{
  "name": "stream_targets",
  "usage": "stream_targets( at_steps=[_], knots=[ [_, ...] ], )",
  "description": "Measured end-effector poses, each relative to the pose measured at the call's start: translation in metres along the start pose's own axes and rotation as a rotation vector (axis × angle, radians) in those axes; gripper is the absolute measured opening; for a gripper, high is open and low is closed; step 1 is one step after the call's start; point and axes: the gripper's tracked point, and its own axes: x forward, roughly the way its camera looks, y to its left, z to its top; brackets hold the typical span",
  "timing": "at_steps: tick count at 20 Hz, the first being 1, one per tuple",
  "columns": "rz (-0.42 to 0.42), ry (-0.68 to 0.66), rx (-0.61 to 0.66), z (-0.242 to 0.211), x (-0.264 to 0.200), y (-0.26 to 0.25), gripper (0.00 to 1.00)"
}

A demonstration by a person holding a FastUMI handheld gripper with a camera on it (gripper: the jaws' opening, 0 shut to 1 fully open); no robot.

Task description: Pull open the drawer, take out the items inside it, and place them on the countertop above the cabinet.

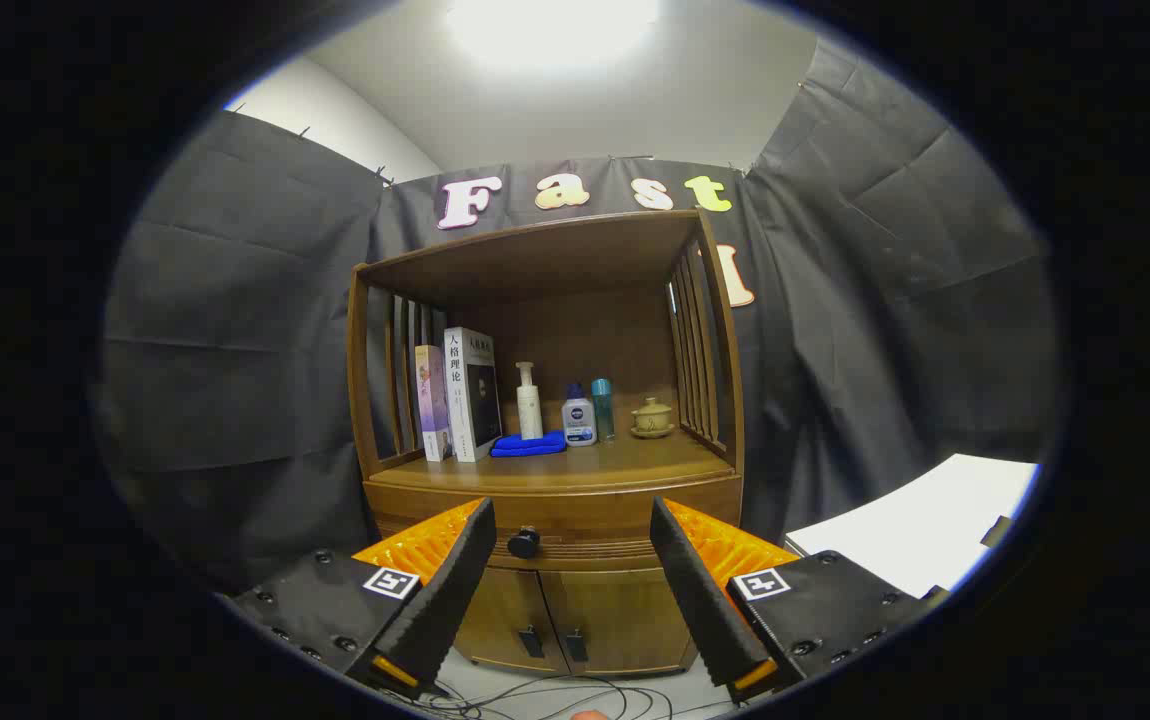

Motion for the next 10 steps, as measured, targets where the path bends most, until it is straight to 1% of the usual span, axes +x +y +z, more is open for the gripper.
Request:
stream_targets(
  at_steps=[10],
  knots=[
    [0.003, -0.003, 0.008, 0.0015, -0.001, 0.0001, 0.98]
  ],
)
